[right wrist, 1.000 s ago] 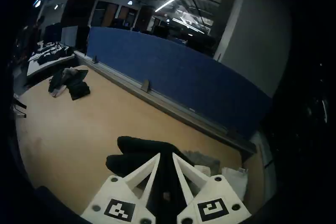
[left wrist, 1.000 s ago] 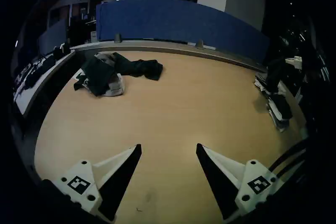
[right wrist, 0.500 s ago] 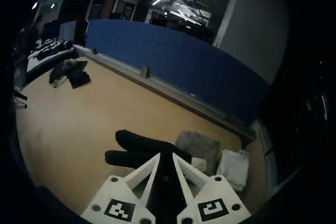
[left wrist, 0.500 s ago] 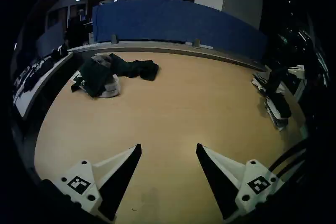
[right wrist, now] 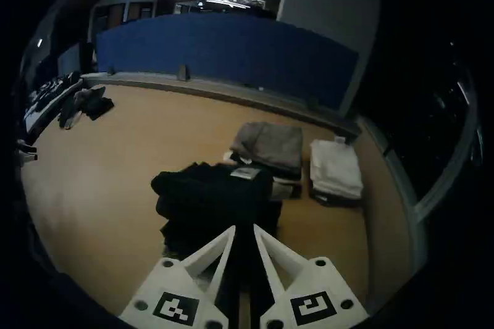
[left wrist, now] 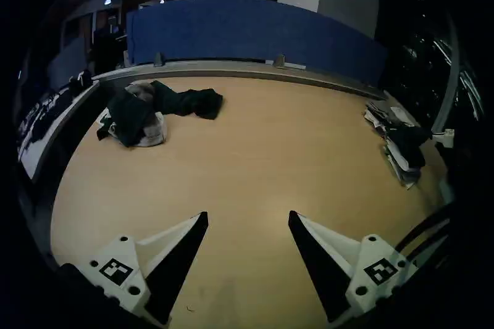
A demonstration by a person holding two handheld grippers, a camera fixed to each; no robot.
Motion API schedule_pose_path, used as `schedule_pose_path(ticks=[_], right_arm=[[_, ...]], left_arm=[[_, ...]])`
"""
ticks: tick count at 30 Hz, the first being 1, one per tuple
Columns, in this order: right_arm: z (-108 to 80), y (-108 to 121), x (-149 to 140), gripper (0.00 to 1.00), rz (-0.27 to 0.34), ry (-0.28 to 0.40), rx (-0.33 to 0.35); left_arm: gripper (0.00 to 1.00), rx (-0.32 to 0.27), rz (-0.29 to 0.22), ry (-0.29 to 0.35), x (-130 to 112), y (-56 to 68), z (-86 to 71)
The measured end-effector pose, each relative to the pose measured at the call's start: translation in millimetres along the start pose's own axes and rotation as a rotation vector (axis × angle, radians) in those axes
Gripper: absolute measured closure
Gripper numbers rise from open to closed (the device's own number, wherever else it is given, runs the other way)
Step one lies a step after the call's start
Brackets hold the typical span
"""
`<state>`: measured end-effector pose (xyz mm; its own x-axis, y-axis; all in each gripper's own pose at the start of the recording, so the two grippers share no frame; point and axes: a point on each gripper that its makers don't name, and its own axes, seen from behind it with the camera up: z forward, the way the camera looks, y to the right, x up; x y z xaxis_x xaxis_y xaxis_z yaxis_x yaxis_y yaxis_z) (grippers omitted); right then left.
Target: Fold towel
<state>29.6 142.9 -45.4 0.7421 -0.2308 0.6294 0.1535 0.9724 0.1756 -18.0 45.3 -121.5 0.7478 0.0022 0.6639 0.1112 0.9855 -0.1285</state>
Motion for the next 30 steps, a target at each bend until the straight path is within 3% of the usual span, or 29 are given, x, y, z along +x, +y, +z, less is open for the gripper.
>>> schedule_pose_path(ticks=[6,14,26,30], right_arm=[[0.3,1,-47,0.95,0.060,-0.065,-0.019],[18.0,8,-90,0.95,0.147,-0.150,-0.070],[30.0,9,-101,0.94,0.167,-0.180,-0.099],[29.0,10,-102,0.89,0.177,-0.175,-0.105]], left_arm=[[0.03,-0.007,0.010,-0.006,-1,3.5,1.2],[0.03,-0.008,0.022,-0.008,-2,6.5,-1.1],[0.03,-0.006,0.020,-0.010,-4,5.6,-2.5],[0.03,-0.006,0.022,-0.010,-4,4.8,-1.9]])
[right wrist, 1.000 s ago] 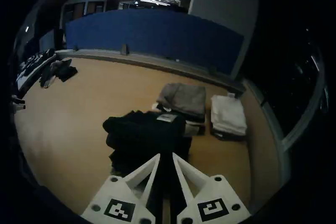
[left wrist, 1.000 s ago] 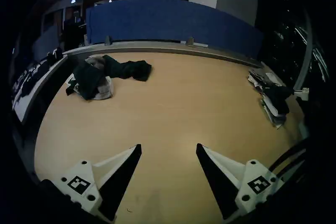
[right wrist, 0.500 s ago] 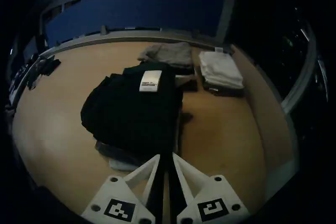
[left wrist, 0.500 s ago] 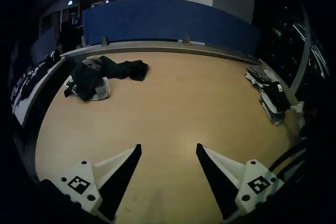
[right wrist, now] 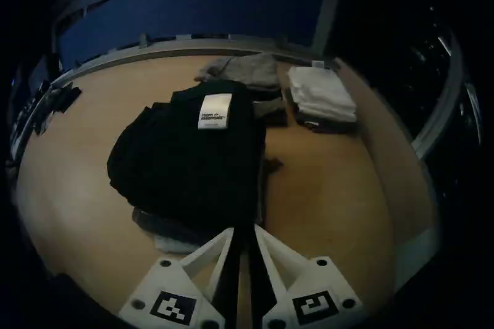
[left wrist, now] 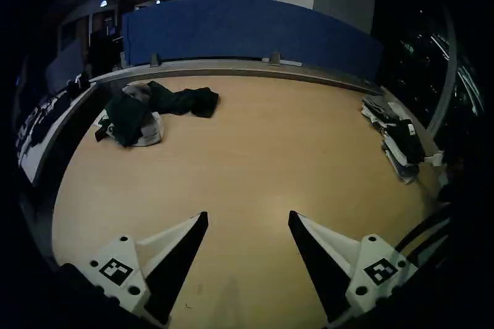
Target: Fold towel
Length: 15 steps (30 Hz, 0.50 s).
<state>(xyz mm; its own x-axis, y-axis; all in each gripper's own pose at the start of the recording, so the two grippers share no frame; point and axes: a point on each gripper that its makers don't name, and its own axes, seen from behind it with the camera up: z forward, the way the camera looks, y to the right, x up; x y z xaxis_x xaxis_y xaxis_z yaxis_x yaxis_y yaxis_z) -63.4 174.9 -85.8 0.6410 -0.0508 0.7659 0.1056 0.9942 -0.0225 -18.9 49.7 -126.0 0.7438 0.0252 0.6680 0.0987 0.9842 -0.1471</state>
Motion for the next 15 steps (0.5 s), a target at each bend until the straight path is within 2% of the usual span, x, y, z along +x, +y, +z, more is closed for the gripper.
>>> schedule_pose_path(ticks=[2,5,6,15], right_arm=[[-2.4,2,1,0.77,0.001,0.002,-0.007],[-5.0,6,0,0.47,-0.004,0.005,-0.025],[-5.8,7,0,0.40,-0.007,0.006,-0.031],[-13.2,9,2,0.38,-0.015,0.016,-0.038]], left_arm=[[0.03,0.001,0.001,0.000,1,-0.5,0.2],[0.03,0.000,0.001,0.001,1,-0.8,1.0],[0.03,0.000,0.000,0.001,2,-0.8,1.4],[0.03,-0.006,0.004,0.005,6,1.7,2.9]])
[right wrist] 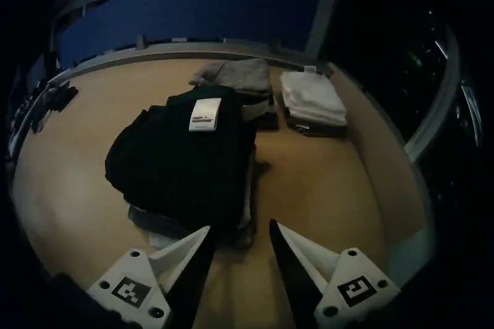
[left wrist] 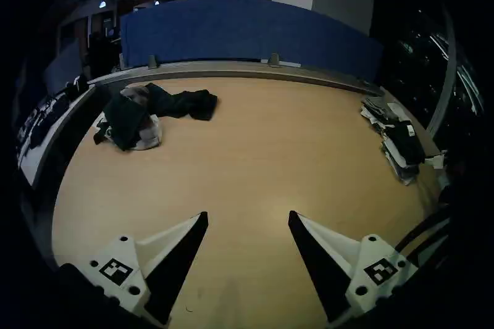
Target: Fold towel
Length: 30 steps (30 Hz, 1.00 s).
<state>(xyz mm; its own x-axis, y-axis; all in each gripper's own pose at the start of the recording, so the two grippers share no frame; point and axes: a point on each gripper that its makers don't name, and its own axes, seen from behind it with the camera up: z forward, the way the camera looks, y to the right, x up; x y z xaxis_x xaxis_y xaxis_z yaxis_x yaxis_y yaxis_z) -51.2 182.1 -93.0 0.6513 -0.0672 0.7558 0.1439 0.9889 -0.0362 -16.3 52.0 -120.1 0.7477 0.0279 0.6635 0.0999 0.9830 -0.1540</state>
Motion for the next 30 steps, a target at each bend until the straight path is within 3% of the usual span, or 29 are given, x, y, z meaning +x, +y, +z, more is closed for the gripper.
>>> schedule_pose_path(ticks=[9,14,18,23,30], right_arm=[[-16.7,4,3,0.37,0.003,0.021,-0.014],[-27.8,-1,24,0.37,0.025,0.074,-0.001],[-33.3,-18,52,0.37,0.026,0.123,0.035],[-25.7,-49,74,0.37,0.020,0.153,0.088],[-5.3,-83,70,0.37,-0.008,0.130,0.130]], left_arm=[[0.03,0.000,-0.004,0.004,2,-1.8,1.2],[0.03,0.000,-0.005,0.007,3,-2.8,1.7],[0.03,-0.002,-0.005,0.008,4,-1.9,1.8],[0.03,-0.001,-0.008,0.010,4,-1.8,0.3],[0.03,0.009,-0.007,0.009,2,-7.3,-4.3]])
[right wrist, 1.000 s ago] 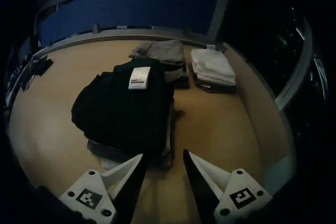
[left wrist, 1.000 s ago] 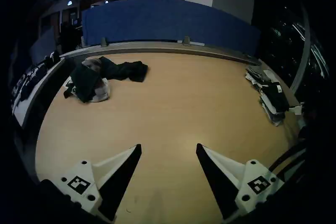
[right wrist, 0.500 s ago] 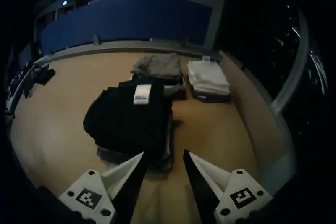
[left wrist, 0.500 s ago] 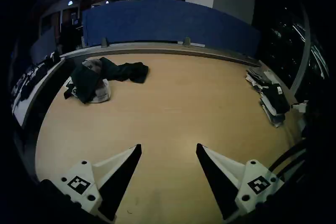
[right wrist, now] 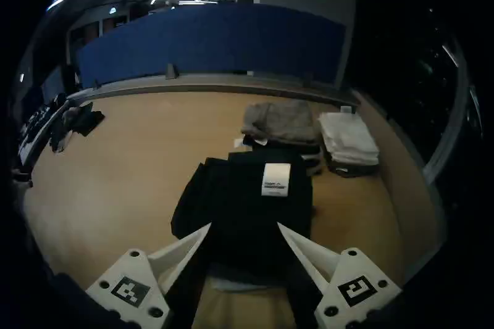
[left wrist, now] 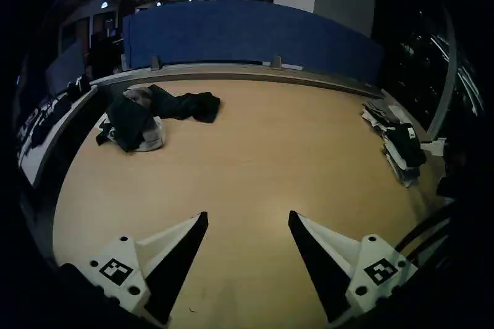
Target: Fold towel
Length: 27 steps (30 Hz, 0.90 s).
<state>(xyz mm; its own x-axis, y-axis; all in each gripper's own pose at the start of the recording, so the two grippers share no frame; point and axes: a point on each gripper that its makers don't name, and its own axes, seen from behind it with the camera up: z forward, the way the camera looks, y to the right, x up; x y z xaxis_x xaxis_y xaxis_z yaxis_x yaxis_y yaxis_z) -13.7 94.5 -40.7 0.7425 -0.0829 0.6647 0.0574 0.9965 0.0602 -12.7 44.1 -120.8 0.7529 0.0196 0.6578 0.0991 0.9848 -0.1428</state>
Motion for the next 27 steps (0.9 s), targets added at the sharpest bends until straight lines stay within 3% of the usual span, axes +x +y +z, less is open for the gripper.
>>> schedule_pose_path(ticks=[9,15,20,27], right_arm=[[20.0,-7,-34,0.37,-0.013,-0.058,0.007],[25.0,-7,-42,0.37,-0.014,-0.069,0.017],[18.9,-6,-27,0.37,-0.009,-0.042,0.025],[19.9,8,18,0.37,-0.006,0.021,0.015]], left_arm=[[0.03,0.011,-0.007,-0.003,-4,-5.5,-2.6],[0.03,0.012,-0.004,-0.005,-5,-5.0,-2.7],[0.03,0.011,-0.004,-0.004,-4,-4.1,-2.0],[0.03,0.015,-0.009,0.000,-1,-3.6,-0.6]])
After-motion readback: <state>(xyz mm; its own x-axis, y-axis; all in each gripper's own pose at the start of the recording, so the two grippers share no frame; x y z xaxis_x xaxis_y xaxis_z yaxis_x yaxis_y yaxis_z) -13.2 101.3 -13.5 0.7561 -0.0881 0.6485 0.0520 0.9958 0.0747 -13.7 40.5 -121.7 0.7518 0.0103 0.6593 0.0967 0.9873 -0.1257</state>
